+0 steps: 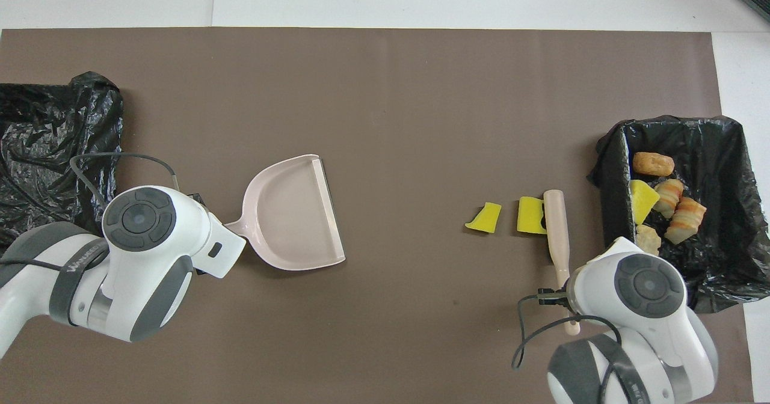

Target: Sweep and dump trash in bin

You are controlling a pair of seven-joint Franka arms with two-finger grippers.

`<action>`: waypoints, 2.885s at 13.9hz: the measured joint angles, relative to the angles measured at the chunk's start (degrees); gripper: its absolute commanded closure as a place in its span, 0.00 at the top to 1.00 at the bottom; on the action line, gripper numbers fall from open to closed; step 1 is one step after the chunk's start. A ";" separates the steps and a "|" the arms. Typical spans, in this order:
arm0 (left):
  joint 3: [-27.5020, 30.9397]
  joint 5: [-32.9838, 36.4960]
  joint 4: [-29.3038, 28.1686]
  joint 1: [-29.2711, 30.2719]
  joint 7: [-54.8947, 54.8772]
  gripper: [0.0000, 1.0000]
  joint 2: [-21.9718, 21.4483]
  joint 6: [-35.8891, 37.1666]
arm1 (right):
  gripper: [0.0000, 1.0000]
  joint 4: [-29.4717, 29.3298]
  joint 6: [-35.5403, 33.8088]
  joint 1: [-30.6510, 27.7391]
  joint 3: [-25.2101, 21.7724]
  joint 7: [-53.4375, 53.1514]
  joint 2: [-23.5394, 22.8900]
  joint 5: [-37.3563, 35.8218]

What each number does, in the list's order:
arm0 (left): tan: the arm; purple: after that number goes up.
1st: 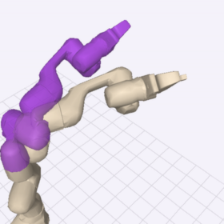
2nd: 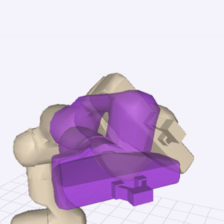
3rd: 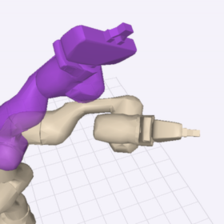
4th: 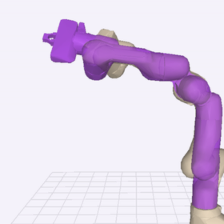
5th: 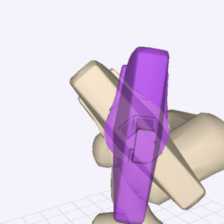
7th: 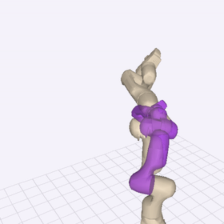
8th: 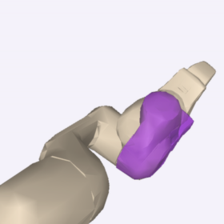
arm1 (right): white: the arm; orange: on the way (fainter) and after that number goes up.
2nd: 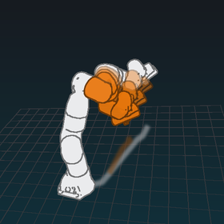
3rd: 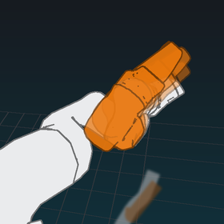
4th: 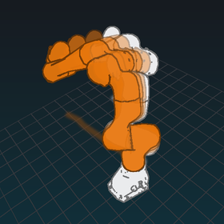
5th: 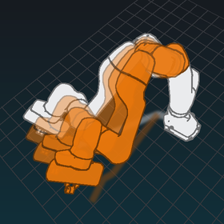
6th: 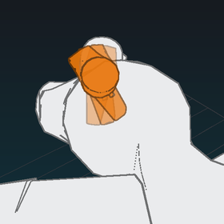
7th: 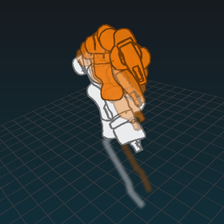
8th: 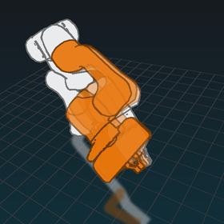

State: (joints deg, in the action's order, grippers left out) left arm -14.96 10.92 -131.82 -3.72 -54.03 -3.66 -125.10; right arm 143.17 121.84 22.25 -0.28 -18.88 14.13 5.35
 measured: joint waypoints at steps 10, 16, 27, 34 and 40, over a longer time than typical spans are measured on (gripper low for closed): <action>0.03 0.00 -0.03 0.00 1.45 0.00 0.00 0.05 | 0.00 -21.46 -12.59 1.71 -0.48 -1.59 -9.82 3.17; 0.08 0.00 -0.04 0.00 1.90 0.00 0.00 0.05 | 0.00 -19.48 -12.35 -2.37 -0.57 3.37 -9.81 0.86; 0.16 0.00 -0.04 0.00 2.32 0.00 0.00 0.05 | 0.00 -16.22 4.51 11.53 0.40 3.37 -17.14 2.38; 0.21 0.00 -0.11 0.03 3.64 0.00 0.00 0.15 | 0.00 -20.47 17.49 23.31 1.54 0.54 -24.09 19.13; 1.23 -4.94 -0.01 2.36 5.41 0.00 0.25 0.18 | 0.00 -23.46 7.22 18.29 1.15 0.62 -20.11 19.90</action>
State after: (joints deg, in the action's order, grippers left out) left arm -13.73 5.98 -131.83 -1.36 -48.62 -3.42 -124.92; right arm 119.71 129.06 40.54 0.87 -18.27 -5.98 25.25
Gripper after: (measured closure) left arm 0.683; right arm 0.727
